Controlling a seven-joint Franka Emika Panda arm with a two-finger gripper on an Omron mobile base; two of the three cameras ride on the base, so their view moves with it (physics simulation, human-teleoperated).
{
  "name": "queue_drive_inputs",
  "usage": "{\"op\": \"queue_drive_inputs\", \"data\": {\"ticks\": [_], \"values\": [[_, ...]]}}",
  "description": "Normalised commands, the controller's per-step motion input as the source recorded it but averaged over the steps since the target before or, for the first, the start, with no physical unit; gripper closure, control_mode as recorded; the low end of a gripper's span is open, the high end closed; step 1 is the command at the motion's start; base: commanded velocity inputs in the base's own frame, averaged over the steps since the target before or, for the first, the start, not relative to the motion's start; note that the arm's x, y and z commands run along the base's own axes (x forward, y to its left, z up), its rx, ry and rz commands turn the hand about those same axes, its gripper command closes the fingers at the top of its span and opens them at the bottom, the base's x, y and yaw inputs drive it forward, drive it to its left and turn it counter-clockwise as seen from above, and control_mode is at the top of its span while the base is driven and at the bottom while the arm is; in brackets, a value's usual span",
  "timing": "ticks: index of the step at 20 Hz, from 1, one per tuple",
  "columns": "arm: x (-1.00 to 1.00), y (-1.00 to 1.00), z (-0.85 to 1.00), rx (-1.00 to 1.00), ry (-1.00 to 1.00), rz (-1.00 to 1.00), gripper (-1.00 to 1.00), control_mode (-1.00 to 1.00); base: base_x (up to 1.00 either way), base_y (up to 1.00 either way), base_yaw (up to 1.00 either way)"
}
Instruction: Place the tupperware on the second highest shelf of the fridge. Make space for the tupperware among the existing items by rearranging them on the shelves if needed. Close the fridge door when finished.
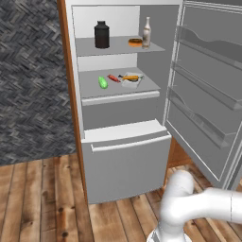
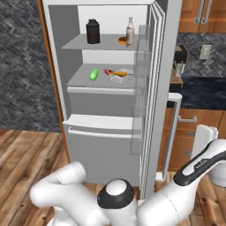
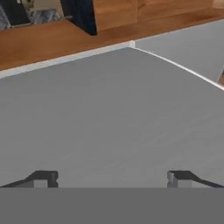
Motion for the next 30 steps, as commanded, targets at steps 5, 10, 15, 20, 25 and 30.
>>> {"op": "queue_drive_inputs", "data": {"ticks": [5,10,15,20,25,30], "values": [[0.0,0.67,-0.14,0.0,-0.01,0.2,-1.0,-1.0,0.0,0.0,0.0],[0.0,0.78,-0.23,0.0,-0.09,0.17,-1.0,-1.0,0.0,0.0,0.0],[-0.04,0.81,-0.25,0.01,-0.17,0.16,-1.0,-1.0,0.0,0.0,0.0],[-0.08,0.8,-0.23,0.04,-0.22,0.15,-1.0,-1.0,0.0,0.0,0.0],[-0.09,0.8,-0.22,0.05,-0.24,0.15,-1.0,-1.0,0.0,0.0,0.0],[-0.03,0.71,-0.12,0.09,-0.25,0.14,-1.0,-1.0,0.0,0.0,0.0]]}}
